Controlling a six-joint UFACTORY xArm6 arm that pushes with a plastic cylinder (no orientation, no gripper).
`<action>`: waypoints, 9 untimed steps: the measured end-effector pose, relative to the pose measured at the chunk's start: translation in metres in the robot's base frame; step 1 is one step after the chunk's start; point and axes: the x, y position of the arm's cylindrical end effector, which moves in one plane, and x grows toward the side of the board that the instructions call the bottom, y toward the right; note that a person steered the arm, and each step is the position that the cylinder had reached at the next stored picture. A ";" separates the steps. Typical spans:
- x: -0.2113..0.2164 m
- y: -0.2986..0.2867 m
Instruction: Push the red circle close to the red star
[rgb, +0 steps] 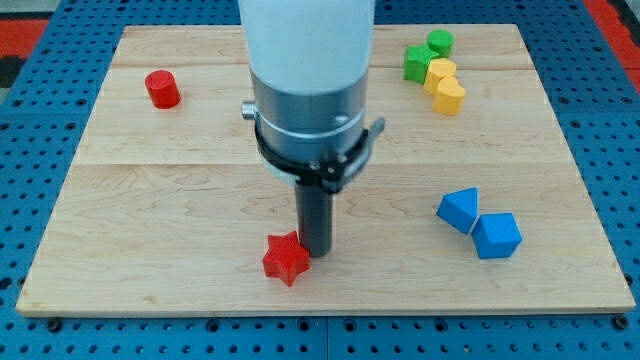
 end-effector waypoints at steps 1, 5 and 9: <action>0.017 0.003; -0.058 -0.149; -0.283 -0.170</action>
